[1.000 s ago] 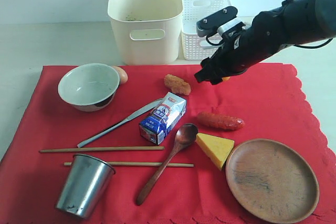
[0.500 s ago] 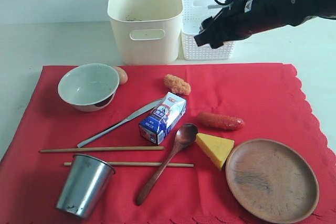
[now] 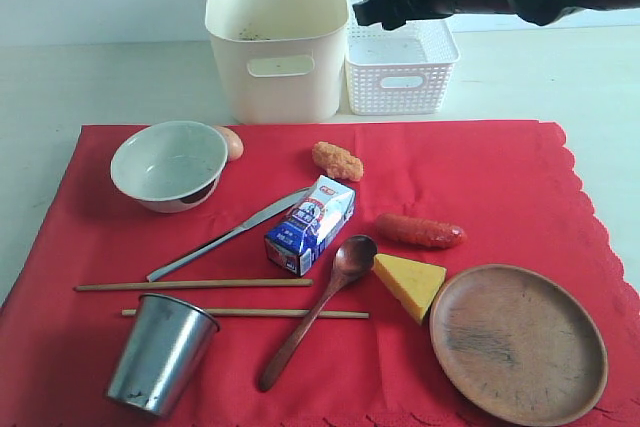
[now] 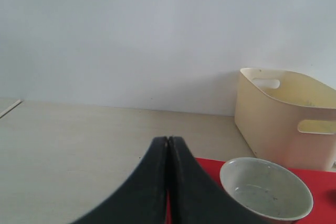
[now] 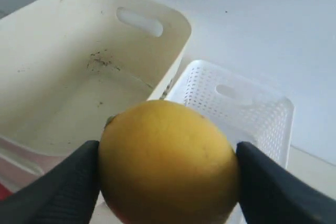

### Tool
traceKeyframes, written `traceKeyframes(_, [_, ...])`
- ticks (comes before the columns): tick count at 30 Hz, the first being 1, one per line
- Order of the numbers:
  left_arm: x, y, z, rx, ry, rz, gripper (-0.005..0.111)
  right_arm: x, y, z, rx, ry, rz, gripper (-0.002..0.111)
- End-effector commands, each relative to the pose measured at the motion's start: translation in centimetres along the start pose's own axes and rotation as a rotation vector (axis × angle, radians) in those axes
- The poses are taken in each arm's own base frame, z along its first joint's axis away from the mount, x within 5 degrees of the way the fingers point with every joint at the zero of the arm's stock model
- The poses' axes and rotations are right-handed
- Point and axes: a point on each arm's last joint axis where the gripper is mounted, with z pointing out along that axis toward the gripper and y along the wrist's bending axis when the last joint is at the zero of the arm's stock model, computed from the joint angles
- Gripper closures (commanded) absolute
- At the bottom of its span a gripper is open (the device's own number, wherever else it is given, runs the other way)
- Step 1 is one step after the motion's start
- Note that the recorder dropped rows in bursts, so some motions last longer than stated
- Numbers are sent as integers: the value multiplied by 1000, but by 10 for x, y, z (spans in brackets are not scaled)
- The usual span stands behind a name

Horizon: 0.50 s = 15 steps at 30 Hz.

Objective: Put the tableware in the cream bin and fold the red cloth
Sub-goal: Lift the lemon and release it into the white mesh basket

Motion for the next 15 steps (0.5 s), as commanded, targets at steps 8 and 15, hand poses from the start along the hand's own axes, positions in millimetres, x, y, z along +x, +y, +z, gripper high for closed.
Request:
traceKeyframes(8, [0,0,0,1,-6,-4,104,9,-22,61,39,28,23,108])
traceKeyframes(15, [0,0,0,1,-6,-4,104,36,-38,81,71,71,100,108])
